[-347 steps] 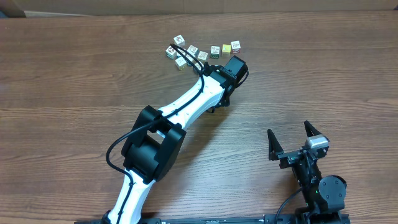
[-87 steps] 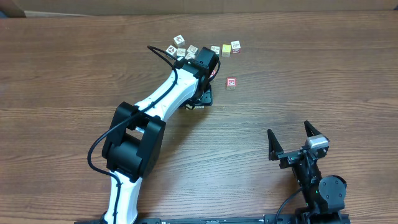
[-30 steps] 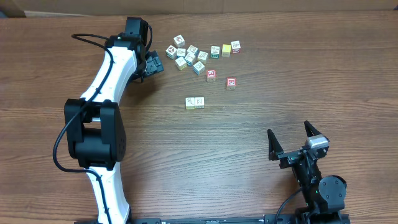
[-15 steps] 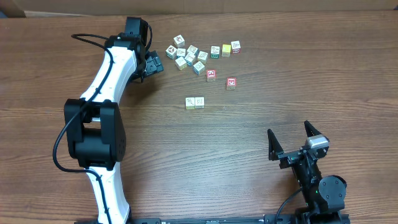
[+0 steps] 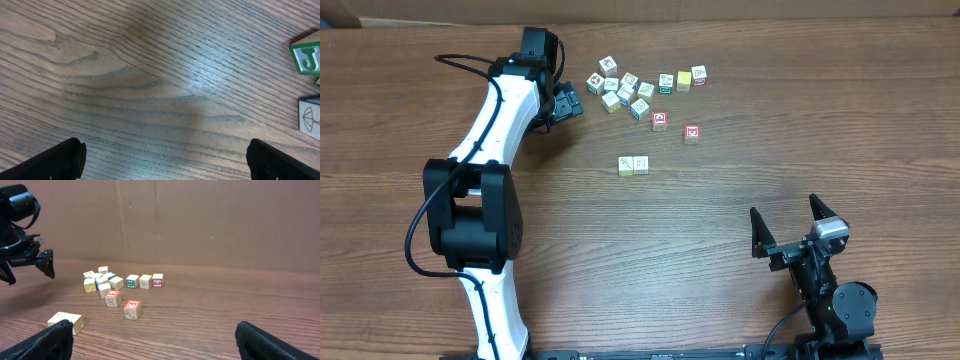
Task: Form a horizontal line
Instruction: 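Open the left gripper and retract the left arm to the left, then move the right gripper over the red-bordered block near the cluster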
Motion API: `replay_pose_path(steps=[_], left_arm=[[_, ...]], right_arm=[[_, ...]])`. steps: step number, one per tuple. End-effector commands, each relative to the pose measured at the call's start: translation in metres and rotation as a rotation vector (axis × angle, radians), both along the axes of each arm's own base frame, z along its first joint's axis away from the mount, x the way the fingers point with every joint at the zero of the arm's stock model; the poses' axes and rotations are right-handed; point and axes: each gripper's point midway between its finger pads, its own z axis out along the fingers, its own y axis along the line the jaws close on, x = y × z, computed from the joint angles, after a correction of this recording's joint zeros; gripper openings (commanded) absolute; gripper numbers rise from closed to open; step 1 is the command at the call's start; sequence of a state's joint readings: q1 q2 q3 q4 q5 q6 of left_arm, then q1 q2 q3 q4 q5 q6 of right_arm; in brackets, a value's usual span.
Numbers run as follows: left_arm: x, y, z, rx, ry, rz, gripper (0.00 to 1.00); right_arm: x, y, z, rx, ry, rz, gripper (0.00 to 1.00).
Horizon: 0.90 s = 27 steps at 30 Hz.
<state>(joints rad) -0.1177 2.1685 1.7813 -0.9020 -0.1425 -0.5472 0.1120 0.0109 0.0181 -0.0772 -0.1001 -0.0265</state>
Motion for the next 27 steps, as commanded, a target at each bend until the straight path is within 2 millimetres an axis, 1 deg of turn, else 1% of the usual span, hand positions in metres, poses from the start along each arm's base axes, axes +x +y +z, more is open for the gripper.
replay_pose_path(steps=[1, 4, 7, 9, 13, 16, 18, 21, 24, 27], left_arm=[[0.004, -0.003, 0.005, -0.004, -0.014, -0.013, 1.0], [0.005, -0.003, 0.005, -0.004, -0.014, -0.012, 1.0], [0.004, -0.003, 0.005, -0.004, -0.014, -0.012, 1.0], [0.004, -0.003, 0.005, -0.004, -0.014, -0.012, 1.0], [0.004, -0.003, 0.005, -0.004, -0.014, -0.013, 1.0], [0.005, -0.003, 0.005, -0.004, -0.014, -0.013, 1.0], [0.005, -0.003, 0.005, -0.004, -0.014, -0.012, 1.0], [0.004, -0.003, 0.005, -0.004, -0.014, -0.013, 1.0], [0.005, -0.003, 0.005, -0.004, -0.014, -0.012, 1.0], [0.005, -0.003, 0.005, -0.004, -0.014, -0.012, 1.0]], right_arm=[[0.0, 0.0, -0.002, -0.004, -0.002, 0.003, 1.0], [-0.001, 0.003, -0.002, 0.03, 0.006, 0.017, 1.0], [-0.001, 0.006, -0.002, 0.176, 0.042, 0.032, 1.0], [-0.001, 0.006, -0.002, 0.21, 0.052, 0.032, 1.0], [-0.003, 0.006, -0.001, 0.21, 0.07, 0.032, 1.0], [-0.009, 0.004, 0.005, 0.206, 0.117, 0.021, 1.0], [-0.012, 0.001, 0.013, 0.202, 0.144, 0.003, 1.0], [-0.016, -0.004, 0.03, 0.196, 0.186, -0.028, 1.0], [-0.013, -0.006, 0.056, 0.19, 0.221, -0.045, 1.0], [-0.001, -0.004, 0.085, 0.182, 0.282, -0.051, 1.0]])
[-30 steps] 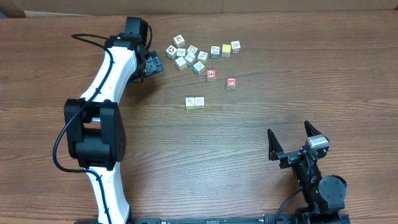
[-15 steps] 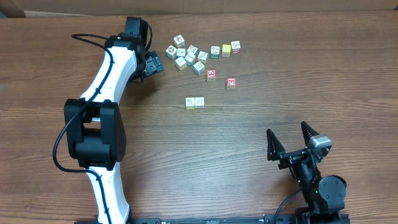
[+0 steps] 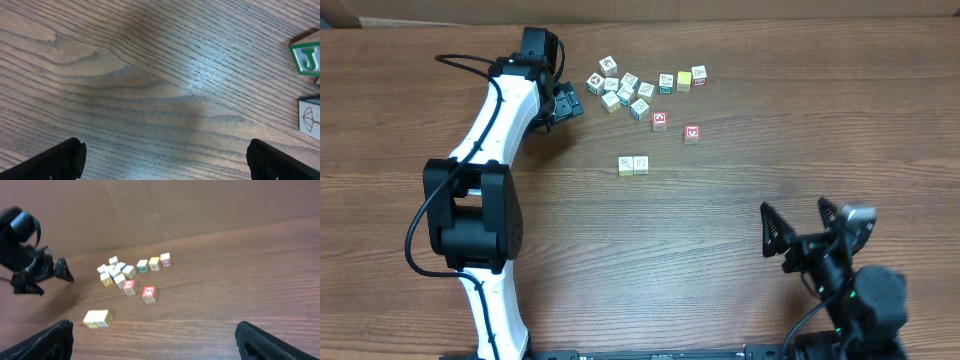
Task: Form a horizontal line
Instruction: 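Move the right gripper over the red-bordered block near the cluster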
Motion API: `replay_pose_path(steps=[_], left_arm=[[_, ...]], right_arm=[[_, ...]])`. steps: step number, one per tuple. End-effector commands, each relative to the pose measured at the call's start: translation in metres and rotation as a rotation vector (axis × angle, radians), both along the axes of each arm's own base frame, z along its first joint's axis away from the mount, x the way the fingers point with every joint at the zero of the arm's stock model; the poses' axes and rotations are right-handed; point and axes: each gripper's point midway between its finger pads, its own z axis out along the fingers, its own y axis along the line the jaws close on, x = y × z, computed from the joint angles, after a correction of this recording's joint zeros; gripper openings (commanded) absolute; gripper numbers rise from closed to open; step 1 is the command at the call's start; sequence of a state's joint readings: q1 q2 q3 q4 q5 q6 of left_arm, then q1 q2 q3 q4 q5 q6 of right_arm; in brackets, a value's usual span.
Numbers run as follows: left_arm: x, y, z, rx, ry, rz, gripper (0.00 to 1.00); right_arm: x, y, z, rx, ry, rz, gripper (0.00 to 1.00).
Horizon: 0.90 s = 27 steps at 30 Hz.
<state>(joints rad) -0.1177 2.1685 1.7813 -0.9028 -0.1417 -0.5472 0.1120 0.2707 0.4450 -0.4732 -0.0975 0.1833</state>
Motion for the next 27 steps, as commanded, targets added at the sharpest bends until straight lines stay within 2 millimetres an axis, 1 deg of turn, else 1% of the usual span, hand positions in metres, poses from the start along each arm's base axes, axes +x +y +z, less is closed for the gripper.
replay_pose_path(steps=[1, 3, 6, 8, 12, 14, 16, 19, 20, 21, 23, 27], left_arm=[[0.005, -0.002, 0.005, -0.003, -0.015, -0.012, 1.0], [0.005, -0.003, 0.005, -0.003, -0.015, -0.013, 1.0], [0.005, -0.003, 0.005, -0.003, -0.015, -0.013, 1.0], [0.005, -0.003, 0.005, -0.003, -0.015, -0.013, 1.0], [0.005, -0.003, 0.005, -0.003, -0.015, -0.013, 1.0], [0.005, -0.003, 0.005, -0.003, -0.015, -0.013, 1.0], [0.005, -0.003, 0.005, -0.004, -0.015, -0.013, 0.99], [0.005, -0.003, 0.005, -0.004, -0.014, -0.013, 1.0], [0.005, -0.003, 0.005, -0.003, -0.015, -0.013, 1.0], [0.005, -0.003, 0.005, -0.003, -0.015, -0.013, 1.0], [0.005, -0.003, 0.005, -0.003, -0.015, -0.013, 1.0], [0.005, -0.003, 0.005, -0.003, -0.015, -0.013, 1.0]], right_arm=[[0.014, -0.001, 0.039, 0.001, 0.033, -0.016, 1.0], [0.025, 0.005, 0.053, 0.0, 0.115, 0.014, 1.0], [0.043, 0.014, 0.062, -0.004, 0.282, 0.046, 1.0], [0.054, 0.017, 0.062, -0.008, 0.404, 0.057, 1.0], [0.076, 0.022, 0.055, -0.018, 0.645, 0.067, 1.0], [0.089, 0.032, 0.049, 0.006, 0.72, 0.108, 1.0], [0.103, 0.048, 0.041, 0.056, 0.762, 0.18, 1.0], [0.119, 0.06, 0.017, 0.092, 0.831, 0.225, 1.0], [0.124, 0.063, 0.006, 0.111, 0.862, 0.228, 0.93], [0.127, 0.064, -0.002, 0.13, 0.893, 0.216, 0.88], [0.133, 0.065, -0.023, 0.14, 0.961, 0.178, 0.84], [0.142, 0.064, -0.062, 0.075, 1.051, 0.078, 0.82]])
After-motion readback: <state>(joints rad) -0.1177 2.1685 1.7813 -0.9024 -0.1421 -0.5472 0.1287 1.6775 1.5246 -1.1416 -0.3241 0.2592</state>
